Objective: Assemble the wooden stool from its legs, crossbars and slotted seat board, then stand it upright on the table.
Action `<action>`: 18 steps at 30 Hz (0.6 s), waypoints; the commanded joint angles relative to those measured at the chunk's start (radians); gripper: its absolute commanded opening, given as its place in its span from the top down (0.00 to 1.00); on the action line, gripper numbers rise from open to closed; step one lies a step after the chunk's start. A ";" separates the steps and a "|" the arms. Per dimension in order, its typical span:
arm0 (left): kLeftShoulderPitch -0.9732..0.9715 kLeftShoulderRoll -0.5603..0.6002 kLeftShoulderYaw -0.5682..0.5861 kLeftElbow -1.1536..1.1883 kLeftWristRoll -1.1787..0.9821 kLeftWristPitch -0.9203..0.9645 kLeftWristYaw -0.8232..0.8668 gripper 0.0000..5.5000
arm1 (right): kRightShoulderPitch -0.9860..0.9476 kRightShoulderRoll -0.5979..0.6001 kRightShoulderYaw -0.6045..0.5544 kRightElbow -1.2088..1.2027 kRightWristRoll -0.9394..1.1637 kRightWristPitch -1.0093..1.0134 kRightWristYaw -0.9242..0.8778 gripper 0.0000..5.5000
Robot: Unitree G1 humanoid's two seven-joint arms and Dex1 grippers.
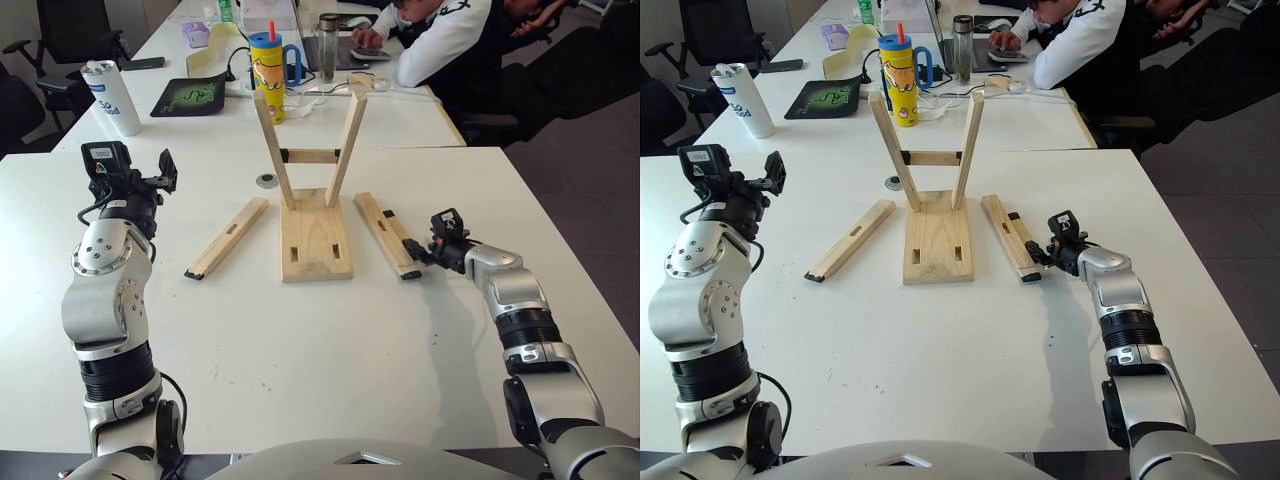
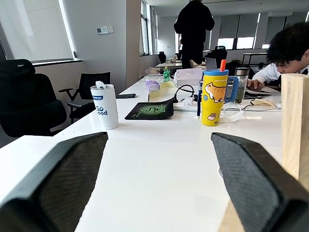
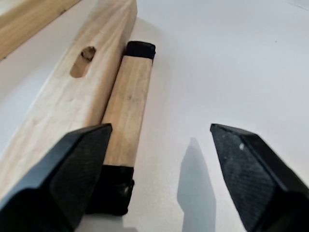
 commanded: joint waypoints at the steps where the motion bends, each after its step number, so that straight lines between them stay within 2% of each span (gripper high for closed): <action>1: 0.001 0.009 -0.004 -0.003 -0.003 0.006 -0.007 0.27 | 0.032 -0.015 0.034 0.023 -0.018 -0.006 0.062 0.31; 10: -0.005 0.007 -0.005 -0.001 -0.004 0.004 -0.013 0.27 | 0.032 -0.002 0.037 0.039 -0.015 0.009 0.056 0.31; 18: 0.002 -0.003 -0.010 -0.002 -0.004 0.005 -0.009 0.27 | -0.004 0.036 0.000 0.075 -0.002 0.086 -0.028 0.53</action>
